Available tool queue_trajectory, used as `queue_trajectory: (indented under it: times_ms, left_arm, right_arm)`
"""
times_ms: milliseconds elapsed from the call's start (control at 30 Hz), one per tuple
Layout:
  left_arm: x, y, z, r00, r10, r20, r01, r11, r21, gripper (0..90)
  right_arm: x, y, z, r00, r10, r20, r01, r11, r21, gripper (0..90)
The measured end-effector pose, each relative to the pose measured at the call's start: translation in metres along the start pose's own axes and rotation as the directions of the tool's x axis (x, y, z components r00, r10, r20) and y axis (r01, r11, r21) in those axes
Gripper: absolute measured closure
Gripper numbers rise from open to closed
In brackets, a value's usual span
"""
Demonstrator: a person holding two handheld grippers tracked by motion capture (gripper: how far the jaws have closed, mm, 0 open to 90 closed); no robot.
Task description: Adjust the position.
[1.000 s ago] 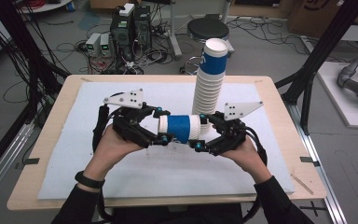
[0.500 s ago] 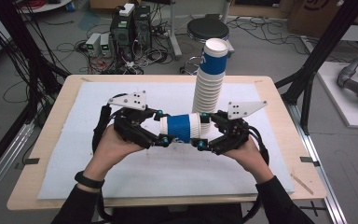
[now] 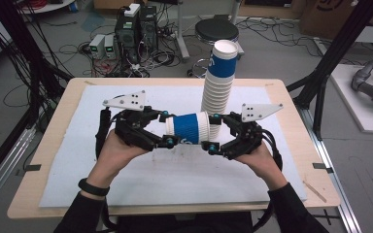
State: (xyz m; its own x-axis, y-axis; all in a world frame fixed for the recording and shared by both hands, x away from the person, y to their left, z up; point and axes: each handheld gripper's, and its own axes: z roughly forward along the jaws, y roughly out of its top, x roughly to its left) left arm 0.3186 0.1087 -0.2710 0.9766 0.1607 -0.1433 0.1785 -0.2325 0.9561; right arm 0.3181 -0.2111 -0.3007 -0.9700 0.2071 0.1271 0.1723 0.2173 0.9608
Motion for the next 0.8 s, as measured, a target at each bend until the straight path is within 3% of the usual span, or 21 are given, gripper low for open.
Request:
queue_trajectory:
  times_ms: [200, 567, 800]
  left_arm:
    - [0.001, 0.0, -0.005, 1.0, 0.001, 0.009, 0.0, 0.999, -0.045, 28.6]
    - [-0.002, -0.001, 0.009, 0.9995, 0.019, 0.027, -0.018, 0.9997, -0.016, 28.6]
    - [0.0, -0.004, 0.013, 0.9989, 0.006, 0.046, -0.006, 1.0, -0.005, 28.7]
  right_arm:
    - [-0.001, 0.0, -0.001, 0.9998, 0.015, -0.009, -0.015, 1.0, -0.012, 13.9]
    - [0.003, 0.001, 0.005, 0.999, 0.028, -0.036, -0.028, 0.999, -0.021, 13.7]
    - [0.001, 0.002, 0.001, 0.9986, 0.019, -0.049, -0.021, 0.999, -0.029, 17.0]
